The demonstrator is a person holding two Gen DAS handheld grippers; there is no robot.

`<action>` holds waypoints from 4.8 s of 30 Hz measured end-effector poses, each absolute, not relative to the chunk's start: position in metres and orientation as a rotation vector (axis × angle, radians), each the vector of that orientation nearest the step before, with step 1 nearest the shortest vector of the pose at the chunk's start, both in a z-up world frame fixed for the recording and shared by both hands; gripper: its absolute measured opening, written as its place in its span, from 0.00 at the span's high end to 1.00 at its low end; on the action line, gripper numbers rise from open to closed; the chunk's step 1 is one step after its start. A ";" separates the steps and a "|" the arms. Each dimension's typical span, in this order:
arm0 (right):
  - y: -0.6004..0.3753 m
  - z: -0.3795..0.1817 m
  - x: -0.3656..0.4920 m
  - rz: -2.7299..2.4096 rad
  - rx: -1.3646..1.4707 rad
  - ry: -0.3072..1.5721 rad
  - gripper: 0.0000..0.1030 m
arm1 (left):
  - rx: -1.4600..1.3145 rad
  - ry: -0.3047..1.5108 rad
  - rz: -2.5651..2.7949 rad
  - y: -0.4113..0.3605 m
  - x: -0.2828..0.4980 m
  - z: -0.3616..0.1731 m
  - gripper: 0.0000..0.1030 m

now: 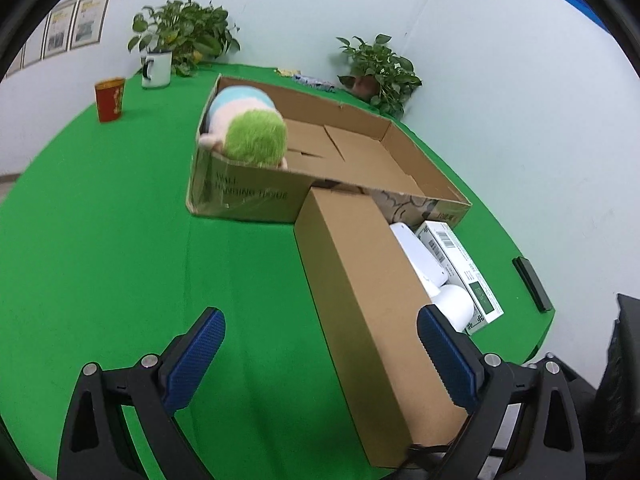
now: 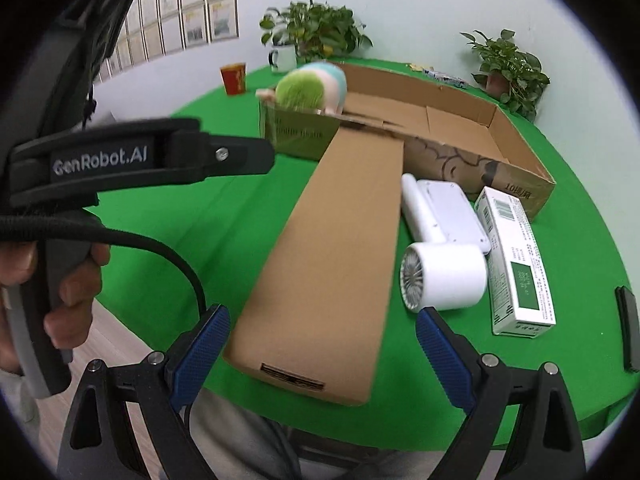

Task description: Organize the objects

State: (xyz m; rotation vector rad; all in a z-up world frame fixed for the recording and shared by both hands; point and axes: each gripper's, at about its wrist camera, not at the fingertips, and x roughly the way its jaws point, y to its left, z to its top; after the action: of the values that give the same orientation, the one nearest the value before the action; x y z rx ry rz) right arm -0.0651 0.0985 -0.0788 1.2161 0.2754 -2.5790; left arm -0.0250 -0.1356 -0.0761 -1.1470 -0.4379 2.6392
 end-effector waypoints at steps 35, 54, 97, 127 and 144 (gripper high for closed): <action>0.174 -0.100 -0.077 -2.165 1.235 -0.544 0.14 | -1.133 -0.797 2.288 -0.121 -0.041 -0.089 0.58; 0.186 -0.064 -0.067 -2.557 1.217 -0.144 0.39 | -1.115 -0.548 2.370 -0.060 -0.063 -0.066 0.46; 0.134 -0.091 -0.094 -2.554 1.271 -0.048 0.90 | -1.367 -0.438 2.531 -0.089 -0.043 -0.120 0.82; 0.147 -0.014 -0.110 -2.692 0.993 -0.060 0.90 | -1.082 -0.263 2.725 -0.074 -0.063 0.000 0.86; 0.156 0.069 -0.227 -2.734 0.803 -0.025 0.90 | -0.931 -0.143 2.809 -0.076 -0.204 0.122 0.86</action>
State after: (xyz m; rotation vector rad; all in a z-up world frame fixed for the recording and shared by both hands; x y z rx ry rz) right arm -0.2267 0.1559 0.0686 0.8032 -0.0248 -2.7339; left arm -0.2043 -0.0758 0.1216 -0.9309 -0.1430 2.8094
